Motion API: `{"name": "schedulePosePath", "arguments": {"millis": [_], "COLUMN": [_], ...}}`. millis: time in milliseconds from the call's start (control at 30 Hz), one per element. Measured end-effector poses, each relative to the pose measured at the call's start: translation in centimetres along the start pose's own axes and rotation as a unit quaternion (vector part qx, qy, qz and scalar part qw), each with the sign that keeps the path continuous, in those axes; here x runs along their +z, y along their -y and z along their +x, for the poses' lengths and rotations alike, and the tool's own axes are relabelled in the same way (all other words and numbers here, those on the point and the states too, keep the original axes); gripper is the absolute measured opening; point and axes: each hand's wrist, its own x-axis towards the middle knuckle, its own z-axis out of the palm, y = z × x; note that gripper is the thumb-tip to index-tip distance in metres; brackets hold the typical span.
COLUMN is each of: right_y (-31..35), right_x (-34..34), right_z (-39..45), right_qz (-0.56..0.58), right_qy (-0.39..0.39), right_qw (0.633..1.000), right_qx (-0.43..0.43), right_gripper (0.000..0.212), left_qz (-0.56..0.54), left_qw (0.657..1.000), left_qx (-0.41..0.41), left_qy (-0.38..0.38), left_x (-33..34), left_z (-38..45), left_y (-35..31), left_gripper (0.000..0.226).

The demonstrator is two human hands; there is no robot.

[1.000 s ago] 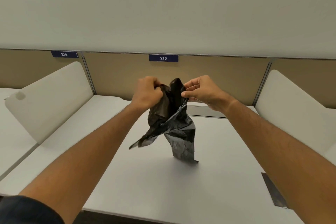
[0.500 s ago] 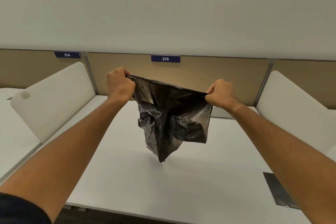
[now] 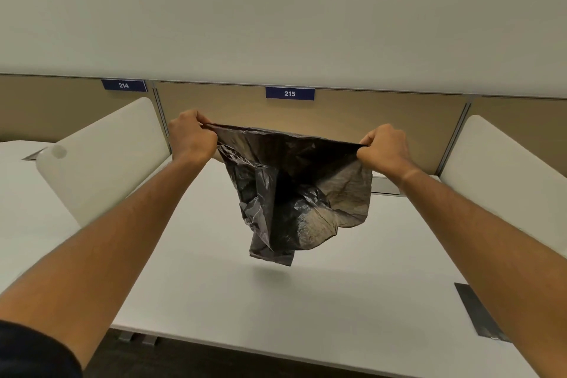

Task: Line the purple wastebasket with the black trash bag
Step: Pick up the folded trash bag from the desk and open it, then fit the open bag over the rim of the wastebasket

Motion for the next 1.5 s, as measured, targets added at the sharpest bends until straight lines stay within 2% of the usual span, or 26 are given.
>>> {"name": "schedulePosePath", "arguments": {"millis": [133, 167, 300, 433, 533, 667, 767, 967, 1233, 1367, 1467, 1500], "right_y": [0.5, 0.6, 0.6, 1.5, 2.1, 2.5, 2.5, 3.2, 4.8, 6.7, 8.6, 9.3], "right_x": [0.7, 0.8, 1.0, 1.0, 0.7, 1.0, 1.7, 4.9, 9.0, 11.7, 14.2, 15.2], "right_z": [-0.8, -1.0, -1.7, -2.7, -4.0, -6.5, -8.8, -14.3, -21.0, -24.5, -27.7, -28.9], "right_qz": [0.019, 0.013, -0.036, -0.060, 0.005, 0.158, 0.203, 0.212, 0.189, 0.178, 0.174, 0.171], "right_qy": [-0.047, -0.045, -0.021, -0.001, 0.002, 0.039, 0.066, 0.121, 0.183, 0.221, 0.232, 0.237], "right_qw": [0.999, 0.999, 0.998, 0.995, 0.998, 0.986, 0.976, 0.969, 0.964, 0.959, 0.956, 0.956], "right_qx": [0.004, -0.002, -0.050, -0.079, -0.055, 0.025, 0.035, 0.034, 0.032, 0.024, 0.034, 0.040], "right_gripper": [0.014, 0.010, 0.018, 0.020, 0.022, 0.025, 0.029, 0.010, 0.022, 0.015, 0.015, 0.015], "left_qz": [-0.013, -0.002, 0.053, 0.073, 0.058, 0.006, -0.018, -0.019, -0.020, -0.006, 0.009, 0.021], "left_qw": [0.999, 1.000, 0.998, 0.996, 0.998, 0.995, 0.990, 0.988, 0.986, 0.984, 0.984, 0.985], "left_qx": [-0.030, -0.021, 0.039, 0.045, 0.012, -0.086, -0.132, -0.148, -0.163, -0.177, -0.178, -0.172], "left_qy": [0.008, 0.005, -0.002, -0.013, -0.023, -0.042, -0.050, -0.046, -0.032, -0.014, 0.010, 0.018], "left_x": [-0.5, -0.8, -2.7, -4.7, -6.1, -7.9, -8.7, -10.2, -14.6, -17.4, -19.7, -20.6], "left_z": [0.1, 0.1, -0.4, -1.8, -3.4, -5.9, -8.3, -13.7, -18.5, -19.9, -21.0, -21.5], "left_y": [1.2, 1.5, 2.6, 3.2, 3.6, 4.1, 4.7, 6.8, 12.4, 16.7, 20.7, 22.0], "left_gripper": [0.028, 0.027, 0.028, 0.031, 0.026, 0.028, 0.024, 0.018, 0.013, 0.016, 0.003, 0.005]}}
